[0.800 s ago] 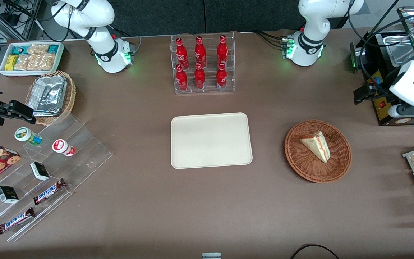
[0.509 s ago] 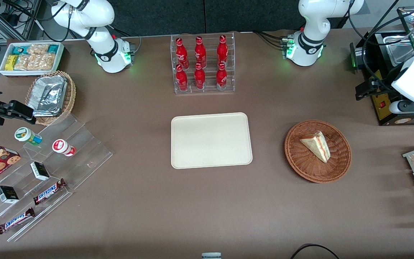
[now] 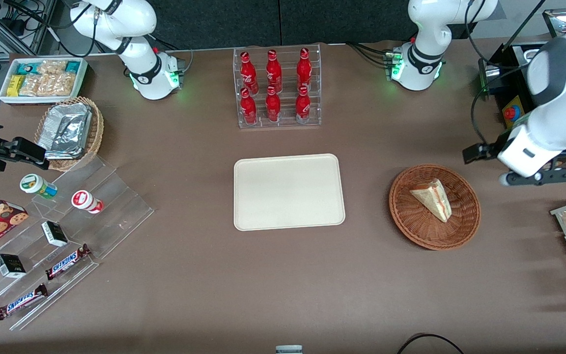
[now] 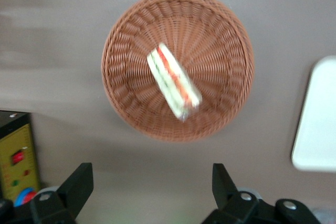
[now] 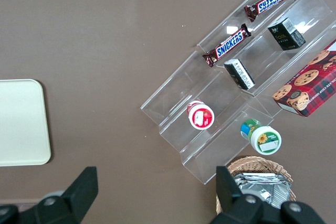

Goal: Place sandwich from basket to tray
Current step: 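Move the left gripper over the sandwich in the wicker basket, then lower the left gripper and close it on the wrapped sandwich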

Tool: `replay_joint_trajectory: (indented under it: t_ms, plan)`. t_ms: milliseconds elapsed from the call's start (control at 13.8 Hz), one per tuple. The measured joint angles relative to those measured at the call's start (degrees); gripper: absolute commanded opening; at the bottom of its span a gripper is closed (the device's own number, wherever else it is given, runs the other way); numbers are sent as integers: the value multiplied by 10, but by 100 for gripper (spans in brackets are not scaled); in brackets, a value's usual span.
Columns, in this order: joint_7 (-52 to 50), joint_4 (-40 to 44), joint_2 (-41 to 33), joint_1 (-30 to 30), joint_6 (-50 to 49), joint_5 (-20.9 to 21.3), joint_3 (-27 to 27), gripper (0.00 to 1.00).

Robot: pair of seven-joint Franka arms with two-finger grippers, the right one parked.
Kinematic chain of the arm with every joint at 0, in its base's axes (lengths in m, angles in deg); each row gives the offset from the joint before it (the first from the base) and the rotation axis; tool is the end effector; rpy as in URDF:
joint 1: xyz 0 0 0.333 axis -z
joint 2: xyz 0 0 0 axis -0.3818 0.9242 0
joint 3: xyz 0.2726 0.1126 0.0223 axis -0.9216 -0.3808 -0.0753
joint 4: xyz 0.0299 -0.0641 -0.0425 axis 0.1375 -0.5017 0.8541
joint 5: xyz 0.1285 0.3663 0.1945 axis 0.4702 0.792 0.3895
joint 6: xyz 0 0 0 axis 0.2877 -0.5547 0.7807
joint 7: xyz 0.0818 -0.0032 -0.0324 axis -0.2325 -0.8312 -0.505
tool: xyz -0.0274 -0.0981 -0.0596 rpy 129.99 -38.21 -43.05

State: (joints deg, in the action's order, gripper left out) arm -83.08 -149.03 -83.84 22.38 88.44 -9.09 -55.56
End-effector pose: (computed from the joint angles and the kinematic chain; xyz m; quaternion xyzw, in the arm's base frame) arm 0.5922 -0.0323 0.4246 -0.9954 -0.0737 0.0588 0.0151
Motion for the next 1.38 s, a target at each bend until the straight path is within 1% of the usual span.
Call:
replay_joint_trajectory:
  t_ms: [218,436,655,800,1091,1309,1382]
  plan:
    - [-150,-53,4,8,107,0,1,100]
    - [-245,-100,14,16,183,0,6,100]
    - [-271,-152,30,18,267,0,6,100]
    - [-274,-170,47,18,283,0,6,100]
    - [-277,-177,74,17,289,0,6,100]
    - [-287,-184,101,17,329,-1,6,99]
    - [-294,-187,111,17,341,-2,6,92]
